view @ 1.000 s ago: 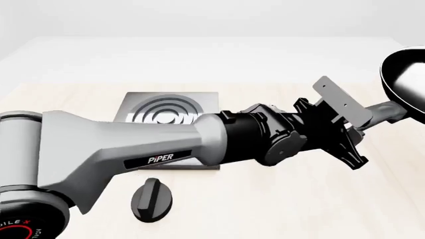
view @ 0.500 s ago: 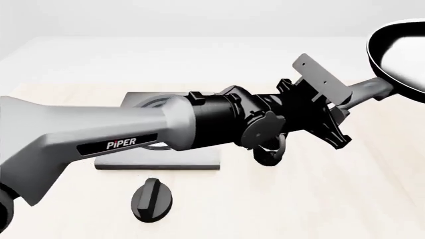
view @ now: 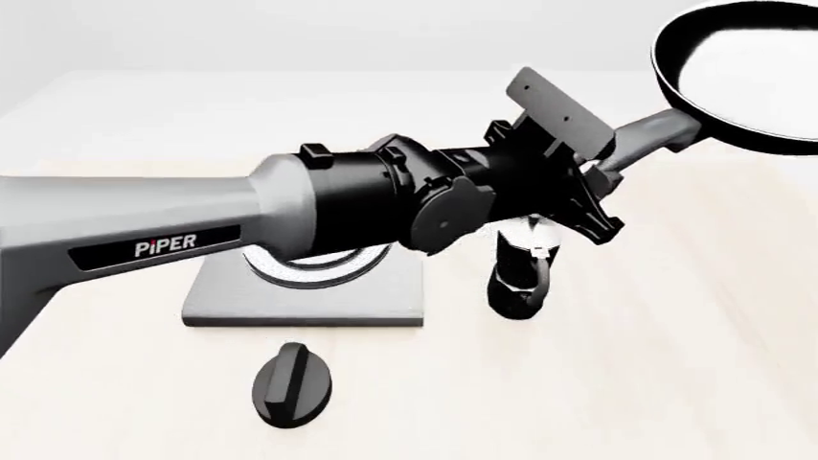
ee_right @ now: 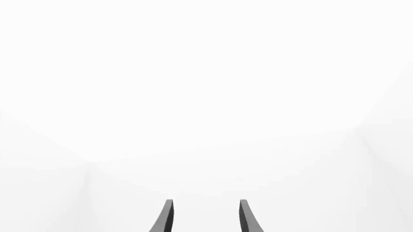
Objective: Put the frying pan on the stove.
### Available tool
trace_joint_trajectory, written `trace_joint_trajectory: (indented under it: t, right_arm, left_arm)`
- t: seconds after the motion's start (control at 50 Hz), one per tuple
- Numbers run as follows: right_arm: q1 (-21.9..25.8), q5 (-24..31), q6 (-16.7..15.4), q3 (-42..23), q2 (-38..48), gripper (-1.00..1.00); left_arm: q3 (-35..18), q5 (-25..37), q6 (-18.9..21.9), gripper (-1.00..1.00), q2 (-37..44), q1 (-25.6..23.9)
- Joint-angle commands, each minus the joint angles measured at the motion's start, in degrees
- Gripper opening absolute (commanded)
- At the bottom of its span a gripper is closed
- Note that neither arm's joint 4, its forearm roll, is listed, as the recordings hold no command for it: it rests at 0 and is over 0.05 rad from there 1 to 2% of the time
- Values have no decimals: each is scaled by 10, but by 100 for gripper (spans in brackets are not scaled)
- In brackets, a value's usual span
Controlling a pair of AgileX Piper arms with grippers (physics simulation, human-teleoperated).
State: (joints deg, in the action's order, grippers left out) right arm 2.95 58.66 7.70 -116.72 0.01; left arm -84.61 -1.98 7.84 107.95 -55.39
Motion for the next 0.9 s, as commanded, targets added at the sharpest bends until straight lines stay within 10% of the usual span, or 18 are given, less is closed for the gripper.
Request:
trace_joint_trajectory:
  t: [0.02, 0.36, 0.48, 0.9]
  right_arm:
    - [2, 0, -2, 0, 0, 100]
    - [-6, -9, 9, 6, 0, 100]
    - [-8, -86, 7, 98, 0, 100]
    - [-13, -56, 16, 56, 0, 100]
  left_arm:
    - [0, -8, 11, -100, -35, 17]
    - [40, -23, 9, -100, -70, 49]
    - [49, -25, 10, -100, -82, 58]
    - [87, -36, 5, -100, -116, 88]
